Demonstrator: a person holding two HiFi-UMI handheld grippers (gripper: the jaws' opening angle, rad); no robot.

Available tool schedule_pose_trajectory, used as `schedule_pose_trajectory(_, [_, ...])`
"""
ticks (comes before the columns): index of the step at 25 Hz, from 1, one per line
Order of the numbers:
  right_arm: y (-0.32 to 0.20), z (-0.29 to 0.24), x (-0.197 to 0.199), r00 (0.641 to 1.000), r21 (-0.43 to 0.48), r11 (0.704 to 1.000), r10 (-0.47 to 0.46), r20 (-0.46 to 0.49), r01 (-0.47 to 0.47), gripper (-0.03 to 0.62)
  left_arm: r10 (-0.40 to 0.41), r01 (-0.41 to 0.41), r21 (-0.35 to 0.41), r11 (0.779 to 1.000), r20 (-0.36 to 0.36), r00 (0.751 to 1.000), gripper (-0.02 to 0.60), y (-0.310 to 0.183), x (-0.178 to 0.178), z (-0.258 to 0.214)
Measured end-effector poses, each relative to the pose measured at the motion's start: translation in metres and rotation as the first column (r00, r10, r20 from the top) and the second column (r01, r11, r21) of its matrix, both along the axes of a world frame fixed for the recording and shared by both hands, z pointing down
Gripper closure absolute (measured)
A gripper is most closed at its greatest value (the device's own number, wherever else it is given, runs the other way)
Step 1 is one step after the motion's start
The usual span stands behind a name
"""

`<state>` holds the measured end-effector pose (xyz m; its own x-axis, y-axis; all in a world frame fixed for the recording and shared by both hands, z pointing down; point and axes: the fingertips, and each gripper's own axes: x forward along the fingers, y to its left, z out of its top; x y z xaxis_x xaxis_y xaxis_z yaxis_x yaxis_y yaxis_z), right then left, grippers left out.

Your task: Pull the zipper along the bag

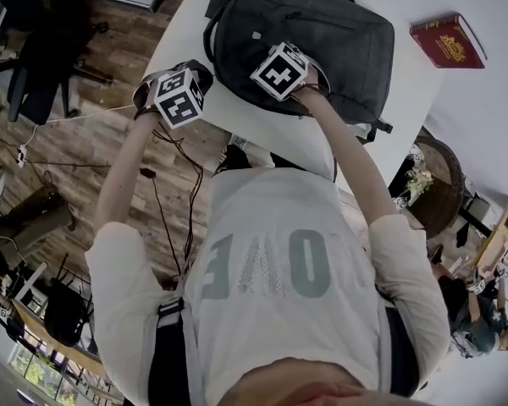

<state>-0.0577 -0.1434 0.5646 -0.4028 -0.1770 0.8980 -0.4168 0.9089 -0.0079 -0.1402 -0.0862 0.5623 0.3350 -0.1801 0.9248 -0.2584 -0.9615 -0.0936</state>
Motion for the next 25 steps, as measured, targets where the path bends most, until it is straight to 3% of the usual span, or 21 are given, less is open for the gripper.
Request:
schedule_pose_trajectory(9, [0.0,0.0,0.0,1.0,0.011,1.0,-0.008,0.006,0.008,0.319,-0.111,0.103,-0.074,0.992,-0.109,0.988,0.557,0.044,0.041,0.013])
schedule_pose_trajectory(20, [0.001,0.0,0.001,1.0,0.019,1.0,-0.017,0.007,0.016,0.319,-0.172,0.157,-0.126,0.98,-0.123,0.977,0.555,0.066,0.078,0.018])
schedule_pose_trajectory(25, [0.0,-0.002,0.0,1.0,0.025,1.0,-0.012,0.012,0.012,0.319,-0.155,0.137,-0.15,0.979,-0.118,0.981,0.551,0.078,0.1,0.022])
